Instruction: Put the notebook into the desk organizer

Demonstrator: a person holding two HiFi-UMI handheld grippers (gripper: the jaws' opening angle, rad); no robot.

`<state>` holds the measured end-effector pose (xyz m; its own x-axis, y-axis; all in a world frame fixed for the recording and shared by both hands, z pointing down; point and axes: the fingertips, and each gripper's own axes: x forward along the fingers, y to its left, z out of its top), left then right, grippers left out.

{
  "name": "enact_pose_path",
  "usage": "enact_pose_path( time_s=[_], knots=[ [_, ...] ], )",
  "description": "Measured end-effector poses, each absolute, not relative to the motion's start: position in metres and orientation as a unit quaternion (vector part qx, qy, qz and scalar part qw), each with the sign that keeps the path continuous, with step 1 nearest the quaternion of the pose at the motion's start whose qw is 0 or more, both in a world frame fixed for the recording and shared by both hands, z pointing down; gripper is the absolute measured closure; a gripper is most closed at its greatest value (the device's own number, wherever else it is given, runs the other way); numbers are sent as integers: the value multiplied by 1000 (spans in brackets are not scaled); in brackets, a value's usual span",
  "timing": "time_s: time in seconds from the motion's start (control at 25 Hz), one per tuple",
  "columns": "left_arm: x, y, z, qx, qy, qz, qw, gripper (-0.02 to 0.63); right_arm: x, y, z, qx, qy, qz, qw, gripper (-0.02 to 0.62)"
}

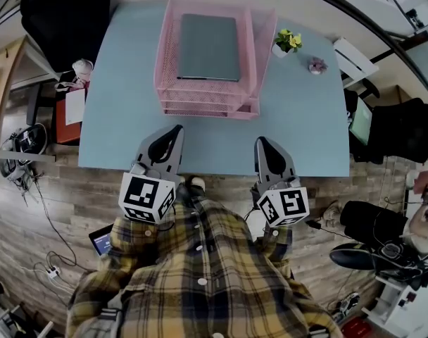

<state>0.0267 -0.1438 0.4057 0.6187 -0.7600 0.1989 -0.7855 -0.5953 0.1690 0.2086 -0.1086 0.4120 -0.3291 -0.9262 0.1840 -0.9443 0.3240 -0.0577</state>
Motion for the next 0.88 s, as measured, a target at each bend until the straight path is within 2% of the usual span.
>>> enact_pose_path(
  time_s=[0.88],
  knots=[
    [27,-157,409,891,-433,55,124,614,212,-123,415,584,-806,79,63,594]
  ],
)
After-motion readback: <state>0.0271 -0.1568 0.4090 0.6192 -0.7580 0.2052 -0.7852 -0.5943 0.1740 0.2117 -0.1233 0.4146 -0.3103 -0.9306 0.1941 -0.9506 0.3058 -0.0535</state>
